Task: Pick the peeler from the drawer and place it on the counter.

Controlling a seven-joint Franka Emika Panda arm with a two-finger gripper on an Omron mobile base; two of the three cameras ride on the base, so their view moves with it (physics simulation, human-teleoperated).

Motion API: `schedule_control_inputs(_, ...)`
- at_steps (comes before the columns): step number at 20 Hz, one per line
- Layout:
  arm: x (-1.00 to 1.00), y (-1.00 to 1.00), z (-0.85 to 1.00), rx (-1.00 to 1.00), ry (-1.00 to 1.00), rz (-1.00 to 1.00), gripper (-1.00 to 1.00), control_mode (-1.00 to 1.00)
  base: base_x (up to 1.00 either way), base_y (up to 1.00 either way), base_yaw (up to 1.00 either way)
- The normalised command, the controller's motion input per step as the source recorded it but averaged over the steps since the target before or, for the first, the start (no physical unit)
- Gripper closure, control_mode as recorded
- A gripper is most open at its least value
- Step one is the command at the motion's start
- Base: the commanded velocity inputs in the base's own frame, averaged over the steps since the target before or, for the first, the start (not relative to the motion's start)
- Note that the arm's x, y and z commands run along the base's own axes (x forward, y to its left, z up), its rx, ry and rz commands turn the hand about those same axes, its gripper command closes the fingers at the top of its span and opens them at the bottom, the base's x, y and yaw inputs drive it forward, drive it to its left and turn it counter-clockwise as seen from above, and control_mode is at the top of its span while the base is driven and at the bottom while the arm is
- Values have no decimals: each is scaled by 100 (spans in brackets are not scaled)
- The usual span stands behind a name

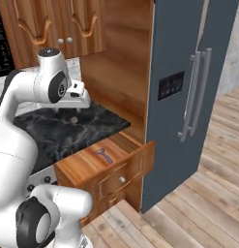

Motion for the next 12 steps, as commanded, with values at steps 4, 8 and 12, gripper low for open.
schedule_control_inputs(4, 0, 11, -13, 0, -3, -17, -100, -100, -4, 42, -52)
schedule_control_inputs(8, 0, 17, -59, 0, -3, -65, -100, -100, 0, 0, 0)
schedule_control_inputs(12, 0, -4, -66, 2, 0, -53, -100, -100, 0, 0, 0)
